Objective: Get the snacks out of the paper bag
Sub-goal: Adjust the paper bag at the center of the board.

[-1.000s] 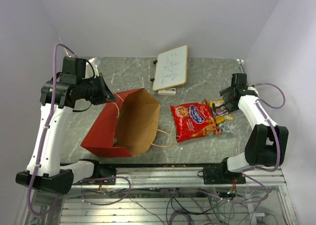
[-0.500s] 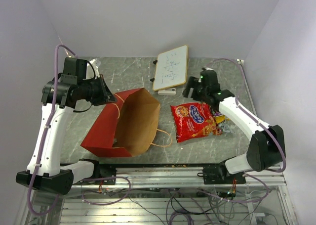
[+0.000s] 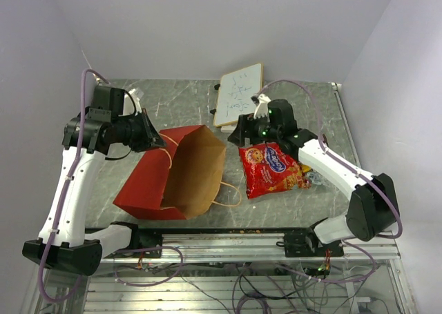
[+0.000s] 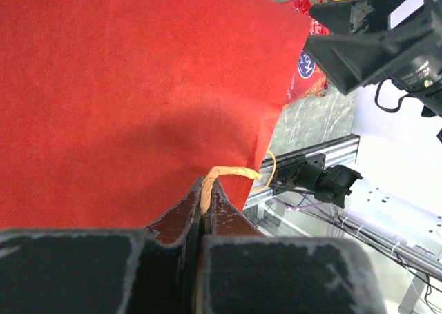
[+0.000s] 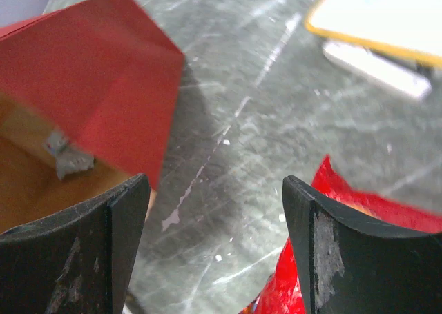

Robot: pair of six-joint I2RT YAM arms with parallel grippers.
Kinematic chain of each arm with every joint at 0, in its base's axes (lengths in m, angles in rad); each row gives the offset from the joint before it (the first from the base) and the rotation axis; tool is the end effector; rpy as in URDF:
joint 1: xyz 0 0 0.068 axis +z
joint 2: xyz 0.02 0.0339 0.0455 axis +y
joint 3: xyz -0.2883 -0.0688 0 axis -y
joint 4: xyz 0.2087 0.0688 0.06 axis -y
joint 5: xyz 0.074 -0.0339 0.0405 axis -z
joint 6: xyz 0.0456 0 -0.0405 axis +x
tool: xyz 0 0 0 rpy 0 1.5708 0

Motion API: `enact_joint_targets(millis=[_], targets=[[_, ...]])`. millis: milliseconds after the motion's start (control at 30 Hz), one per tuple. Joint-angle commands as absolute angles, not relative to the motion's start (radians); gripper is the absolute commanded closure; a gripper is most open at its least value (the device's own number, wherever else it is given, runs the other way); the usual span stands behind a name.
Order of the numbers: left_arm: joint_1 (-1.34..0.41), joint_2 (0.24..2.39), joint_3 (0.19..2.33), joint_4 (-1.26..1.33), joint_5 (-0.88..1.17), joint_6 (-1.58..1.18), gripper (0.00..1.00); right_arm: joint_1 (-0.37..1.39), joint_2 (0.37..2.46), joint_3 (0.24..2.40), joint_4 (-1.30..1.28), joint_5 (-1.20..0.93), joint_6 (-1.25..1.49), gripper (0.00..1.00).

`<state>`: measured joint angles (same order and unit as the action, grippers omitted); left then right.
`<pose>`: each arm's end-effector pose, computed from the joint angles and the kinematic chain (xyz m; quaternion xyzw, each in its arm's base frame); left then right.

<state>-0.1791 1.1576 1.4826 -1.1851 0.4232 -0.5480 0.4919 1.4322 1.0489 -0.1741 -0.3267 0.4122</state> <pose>0.1524 -0.0466 0.4134 -0.0963 0.9145 -0.3050 0.2479 0.2537 0.1525 0.3146 -0.1132 0.8589 0.3371 0.3686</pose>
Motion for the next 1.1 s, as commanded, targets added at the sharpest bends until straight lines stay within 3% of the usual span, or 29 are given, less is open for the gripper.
enact_joint_targets(millis=[0, 167, 400, 667, 767, 933, 1067], targets=[[-0.176, 1.136, 1.469, -1.144, 0.461, -0.566, 0.93, 0.595, 1.351, 1.022, -0.008, -0.402, 0.034, 0.22], [-0.176, 1.137, 1.483, -1.162, 0.449, -0.554, 0.93, 0.667, 1.366, 1.025, 0.042, -0.481, -0.303, 0.22], [-0.176, 1.131, 1.485, -1.176, 0.429, -0.549, 0.93, 0.735, 1.515, 1.197, -0.023, -0.41, -0.44, 0.29], [-0.176, 1.152, 1.508, -1.187, 0.384, -0.533, 0.93, 0.752, 1.559, 1.204, 0.13, -0.349, -0.338, 0.62], [-0.176, 1.166, 1.514, -1.182, 0.378, -0.532, 0.93, 0.756, 1.571, 1.197, 0.146, -0.302, -0.331, 0.79], [-0.176, 1.183, 1.522, -1.174, 0.364, -0.535, 0.93, 0.761, 1.536, 1.165, 0.163, -0.257, -0.324, 0.83], [-0.176, 1.199, 1.52, -1.163, 0.359, -0.537, 0.93, 0.763, 1.492, 1.096, 0.214, -0.218, -0.297, 0.97]])
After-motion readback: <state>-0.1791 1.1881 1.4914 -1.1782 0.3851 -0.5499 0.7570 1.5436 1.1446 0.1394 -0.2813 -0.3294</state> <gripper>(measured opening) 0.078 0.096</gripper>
